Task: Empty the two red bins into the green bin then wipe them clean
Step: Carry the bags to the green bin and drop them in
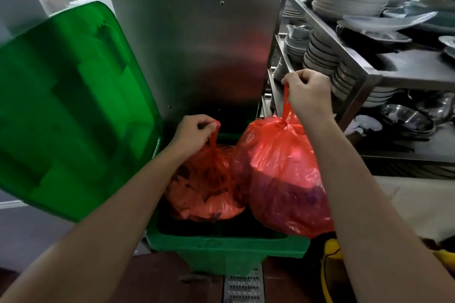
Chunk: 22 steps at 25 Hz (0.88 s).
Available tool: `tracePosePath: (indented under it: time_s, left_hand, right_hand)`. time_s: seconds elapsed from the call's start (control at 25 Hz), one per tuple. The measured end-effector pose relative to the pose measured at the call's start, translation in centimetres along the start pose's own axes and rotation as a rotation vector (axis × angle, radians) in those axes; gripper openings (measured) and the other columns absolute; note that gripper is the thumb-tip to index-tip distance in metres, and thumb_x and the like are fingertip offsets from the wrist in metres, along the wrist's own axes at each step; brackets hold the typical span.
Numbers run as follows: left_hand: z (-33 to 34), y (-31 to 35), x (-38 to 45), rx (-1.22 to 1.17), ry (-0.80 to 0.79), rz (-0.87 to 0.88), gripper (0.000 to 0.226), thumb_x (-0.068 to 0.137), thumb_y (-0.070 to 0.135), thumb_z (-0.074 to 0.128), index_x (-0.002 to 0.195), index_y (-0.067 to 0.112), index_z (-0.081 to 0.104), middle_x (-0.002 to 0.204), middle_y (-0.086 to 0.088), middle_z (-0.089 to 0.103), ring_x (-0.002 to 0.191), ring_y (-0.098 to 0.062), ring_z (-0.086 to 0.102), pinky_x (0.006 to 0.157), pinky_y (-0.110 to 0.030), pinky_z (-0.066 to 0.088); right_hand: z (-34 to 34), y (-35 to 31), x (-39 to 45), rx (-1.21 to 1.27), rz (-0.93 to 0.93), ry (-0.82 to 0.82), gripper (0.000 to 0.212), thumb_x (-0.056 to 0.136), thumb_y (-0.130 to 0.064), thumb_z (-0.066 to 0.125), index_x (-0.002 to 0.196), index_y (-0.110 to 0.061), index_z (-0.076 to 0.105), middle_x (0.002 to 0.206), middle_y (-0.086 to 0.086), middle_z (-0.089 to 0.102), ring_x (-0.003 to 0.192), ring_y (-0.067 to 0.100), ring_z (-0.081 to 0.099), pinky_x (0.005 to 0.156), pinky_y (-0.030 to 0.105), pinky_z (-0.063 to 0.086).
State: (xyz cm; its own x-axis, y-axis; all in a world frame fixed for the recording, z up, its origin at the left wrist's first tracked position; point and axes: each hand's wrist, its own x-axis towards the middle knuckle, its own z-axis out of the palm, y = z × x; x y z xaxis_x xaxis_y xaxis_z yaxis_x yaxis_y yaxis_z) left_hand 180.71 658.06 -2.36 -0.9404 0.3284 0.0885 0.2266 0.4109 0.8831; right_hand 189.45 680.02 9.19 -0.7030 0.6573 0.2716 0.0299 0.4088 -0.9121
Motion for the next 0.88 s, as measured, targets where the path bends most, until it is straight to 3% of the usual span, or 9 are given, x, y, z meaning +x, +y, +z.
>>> tracePosePath:
  time_s: [0.08, 0.24, 0.44, 0.6, 0.76, 0.88]
  left_hand:
    - [1.1, -1.9, 0.3, 0.014, -0.005, -0.048, 0.011, 0.095, 0.028, 0.067, 0.098, 0.027, 0.078, 0.083, 0.01, 0.073, 0.083, -0.014, 0.068, 0.087, -0.039, 0.059]
    - [3.4, -5.0, 0.0, -0.022, -0.028, -0.138, 0.02, 0.098, 0.008, 0.059, 0.1, 0.015, 0.078, 0.1, -0.001, 0.076, 0.095, -0.013, 0.068, 0.092, -0.027, 0.051]
    - [5.5, -8.8, -0.3, 0.014, -0.073, -0.344, 0.03, 0.098, 0.01, 0.053, 0.091, 0.027, 0.076, 0.083, 0.008, 0.072, 0.079, -0.01, 0.065, 0.08, -0.028, 0.05]
    - [6.8, -12.1, -1.5, 0.029, -0.071, -0.458, 0.025, 0.098, 0.012, 0.054, 0.097, 0.022, 0.077, 0.089, 0.0, 0.075, 0.084, -0.019, 0.07, 0.081, -0.031, 0.054]
    - [7.7, -15.8, -2.1, 0.077, -0.084, -0.546, 0.018, 0.095, 0.016, 0.06, 0.098, 0.018, 0.077, 0.098, -0.005, 0.076, 0.094, -0.022, 0.07, 0.084, -0.03, 0.052]
    - [8.3, -17.8, -1.4, 0.083, -0.14, -0.602, 0.016, 0.095, 0.018, 0.06, 0.091, 0.021, 0.075, 0.095, -0.004, 0.075, 0.095, -0.024, 0.07, 0.081, -0.03, 0.052]
  right_hand:
    - [1.1, 1.3, 0.2, 0.02, 0.014, -0.036, 0.018, 0.082, -0.023, 0.061, 0.064, -0.022, 0.066, 0.051, -0.011, 0.056, 0.056, 0.012, 0.054, 0.061, 0.034, 0.046]
    - [3.1, 3.8, 0.4, 0.027, 0.037, -0.118, 0.018, 0.086, -0.02, 0.061, 0.069, -0.021, 0.067, 0.055, -0.01, 0.054, 0.055, 0.008, 0.05, 0.058, 0.029, 0.039]
    - [5.7, 6.7, 1.1, -0.004, 0.062, -0.185, 0.015, 0.087, -0.021, 0.062, 0.076, -0.018, 0.071, 0.064, -0.008, 0.061, 0.067, 0.011, 0.057, 0.066, 0.03, 0.046]
    - [7.6, 9.5, 1.1, -0.049, 0.095, -0.21, 0.016, 0.089, -0.021, 0.061, 0.083, -0.012, 0.073, 0.068, -0.007, 0.062, 0.066, 0.006, 0.054, 0.067, 0.027, 0.044]
    - [9.5, 12.6, 0.4, -0.131, 0.116, -0.234, 0.015, 0.093, -0.019, 0.058, 0.083, -0.014, 0.068, 0.073, -0.007, 0.061, 0.065, 0.002, 0.051, 0.058, 0.014, 0.036]
    - [11.3, 14.9, 0.3, -0.168, 0.157, -0.254, 0.014, 0.093, -0.019, 0.057, 0.082, -0.016, 0.065, 0.071, -0.008, 0.059, 0.07, 0.01, 0.055, 0.065, 0.024, 0.038]
